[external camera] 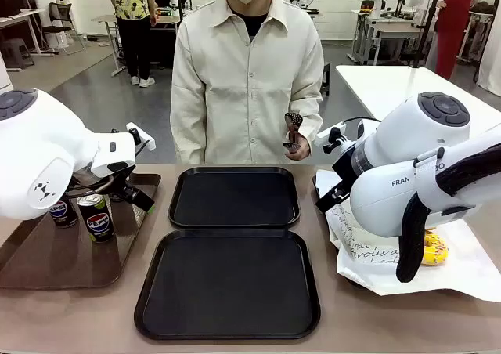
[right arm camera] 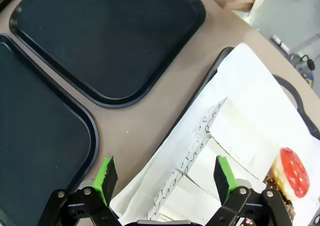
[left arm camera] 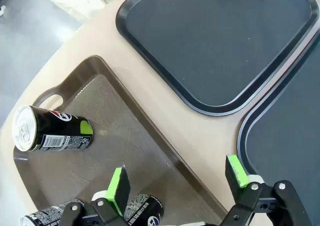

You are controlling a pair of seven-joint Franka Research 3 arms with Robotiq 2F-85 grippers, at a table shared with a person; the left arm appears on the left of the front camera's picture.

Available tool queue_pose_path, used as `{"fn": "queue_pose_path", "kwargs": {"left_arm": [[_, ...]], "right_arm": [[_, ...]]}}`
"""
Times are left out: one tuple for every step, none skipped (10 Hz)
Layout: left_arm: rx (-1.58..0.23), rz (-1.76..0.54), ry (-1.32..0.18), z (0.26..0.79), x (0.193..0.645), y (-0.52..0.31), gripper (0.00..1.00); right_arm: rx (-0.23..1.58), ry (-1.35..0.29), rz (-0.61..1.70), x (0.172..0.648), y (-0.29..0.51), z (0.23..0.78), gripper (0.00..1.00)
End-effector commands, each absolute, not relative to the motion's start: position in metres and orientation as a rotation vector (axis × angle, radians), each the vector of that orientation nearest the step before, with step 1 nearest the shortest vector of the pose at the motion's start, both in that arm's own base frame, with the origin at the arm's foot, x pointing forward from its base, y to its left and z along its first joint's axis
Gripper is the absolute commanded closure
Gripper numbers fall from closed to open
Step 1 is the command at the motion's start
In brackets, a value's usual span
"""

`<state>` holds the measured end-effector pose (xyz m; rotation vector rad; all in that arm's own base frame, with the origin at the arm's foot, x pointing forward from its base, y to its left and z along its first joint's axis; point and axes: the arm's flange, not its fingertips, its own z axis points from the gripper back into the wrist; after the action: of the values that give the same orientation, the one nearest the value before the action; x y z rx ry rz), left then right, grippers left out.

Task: Set up donuts and drinks on trays.
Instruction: Pick up one Pepsi coke and place it on the Flat Tray.

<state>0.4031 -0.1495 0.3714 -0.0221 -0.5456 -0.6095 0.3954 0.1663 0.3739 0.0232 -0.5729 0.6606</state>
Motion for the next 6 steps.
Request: {"fn": "queue_pose_path", "kwargs": {"left_arm": [[-0.022, -0.61, -0.546, 0.3714, 0.403, -0.1496, 0.0], [-0.022, -0.61, -0.546, 0.3714, 0.403, -0.1496, 0.0], [-0.022, -0.61, -0.546, 0.3714, 0.403, -0.1496, 0.0], [-0.022, -0.61, -0.546, 0.3714, 0.403, -0.1496, 0.0], [-0.022, -0.61, -0.546, 0.3714, 0.403, -0.1496, 0.0], [-0.022, -0.61, -0.546, 0.3714, 0.403, -0.1496, 0.0]], "right_arm": [[0.023, -0.573, 0.661, 0.3954, 0.1663, 0.3739, 0.0], [0.023, -0.573, 0.661, 0.3954, 0.1663, 0.3739, 0.0], [0.023, -0.573, 0.661, 0.3954, 0.1663, 0.3739, 0.0], [0.023, -0.573, 0.661, 0.3954, 0.1663, 0.3739, 0.0], [0.023, -0.573, 0.661, 0.3954, 0.1663, 0.3739, 0.0], [0.023, -0.573, 0.661, 0.3954, 0.1663, 0.3739, 0.0]]}}
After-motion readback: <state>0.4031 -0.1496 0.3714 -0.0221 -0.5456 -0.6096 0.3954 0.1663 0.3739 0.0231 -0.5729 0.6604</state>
